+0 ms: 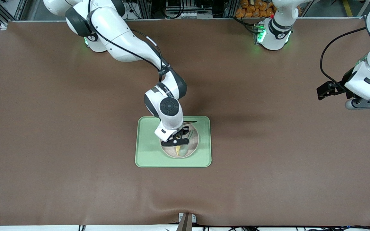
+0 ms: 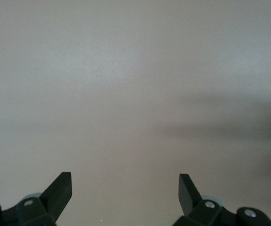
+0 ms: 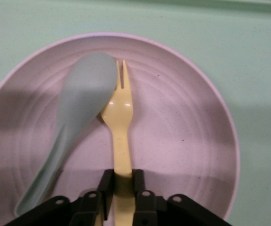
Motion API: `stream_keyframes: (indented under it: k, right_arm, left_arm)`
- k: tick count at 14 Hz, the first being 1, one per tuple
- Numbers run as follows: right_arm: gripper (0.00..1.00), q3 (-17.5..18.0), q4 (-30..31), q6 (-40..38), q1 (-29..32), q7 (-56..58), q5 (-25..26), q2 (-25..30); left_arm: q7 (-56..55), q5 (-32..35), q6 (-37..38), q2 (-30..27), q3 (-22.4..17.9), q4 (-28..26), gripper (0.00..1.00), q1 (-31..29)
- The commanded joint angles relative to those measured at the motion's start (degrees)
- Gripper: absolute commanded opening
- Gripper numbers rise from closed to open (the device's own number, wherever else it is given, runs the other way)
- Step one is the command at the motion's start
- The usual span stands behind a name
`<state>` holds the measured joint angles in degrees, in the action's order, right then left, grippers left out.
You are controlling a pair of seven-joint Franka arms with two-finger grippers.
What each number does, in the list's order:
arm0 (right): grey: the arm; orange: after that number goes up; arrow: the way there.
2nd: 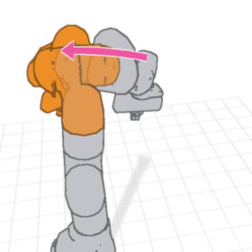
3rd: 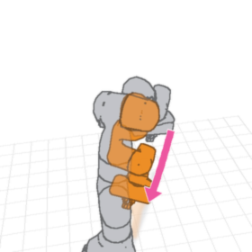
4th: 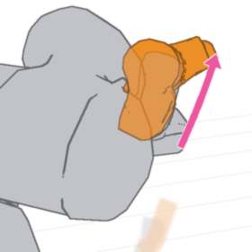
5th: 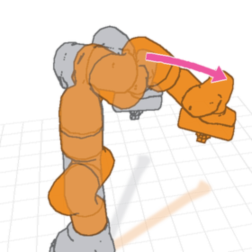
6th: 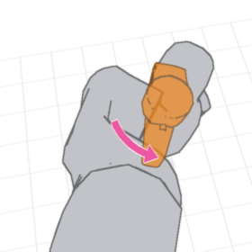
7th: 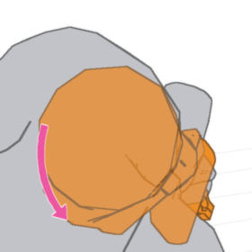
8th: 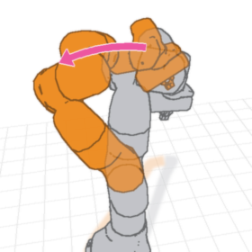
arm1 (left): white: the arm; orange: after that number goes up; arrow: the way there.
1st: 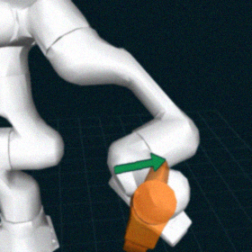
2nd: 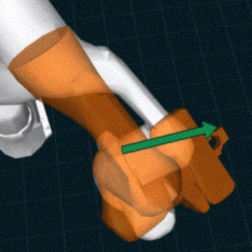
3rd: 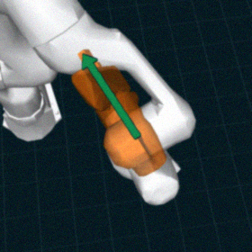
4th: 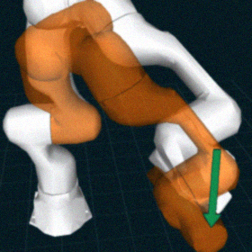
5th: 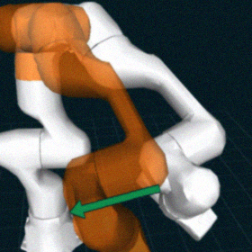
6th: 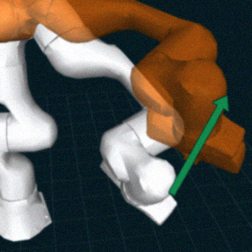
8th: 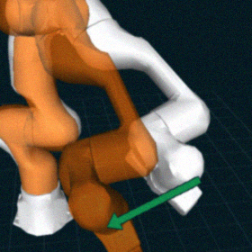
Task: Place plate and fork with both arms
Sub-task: 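Lift the yellow fork out of the plate with the right gripper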
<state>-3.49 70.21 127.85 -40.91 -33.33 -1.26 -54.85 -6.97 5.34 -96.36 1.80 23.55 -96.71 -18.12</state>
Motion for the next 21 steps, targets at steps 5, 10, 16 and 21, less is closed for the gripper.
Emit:
stream_keyframes:
  k: [5,10,16,21]
  right_arm:
    - [0.04,-0.5,-2.2,-5.2,0.2,-1.5,0.7,0.5]
    - [0.03,-0.5,-2.5,-10.9,0.4,-1.5,0.4,2.0]
    - [0.03,-0.6,-2.2,-16.5,2.2,-1.8,0.0,7.0]
    - [0.03,-0.6,-0.6,-16.6,6.7,-1.0,0.0,8.0]
  left_arm:
    - [0.8,0.9,0.5,-2.9,0.2,-1.5,1.00,-0.4]
    - [0.9,0.2,3.9,-3.9,-0.1,0.3,1.00,-2.3]
    - [-1.6,-1.9,4.5,-3.3,0.8,3.4,1.00,-1.8]
    - [-1.2,-1.8,4.5,-3.9,-1.3,3.4,1.00,-0.9]
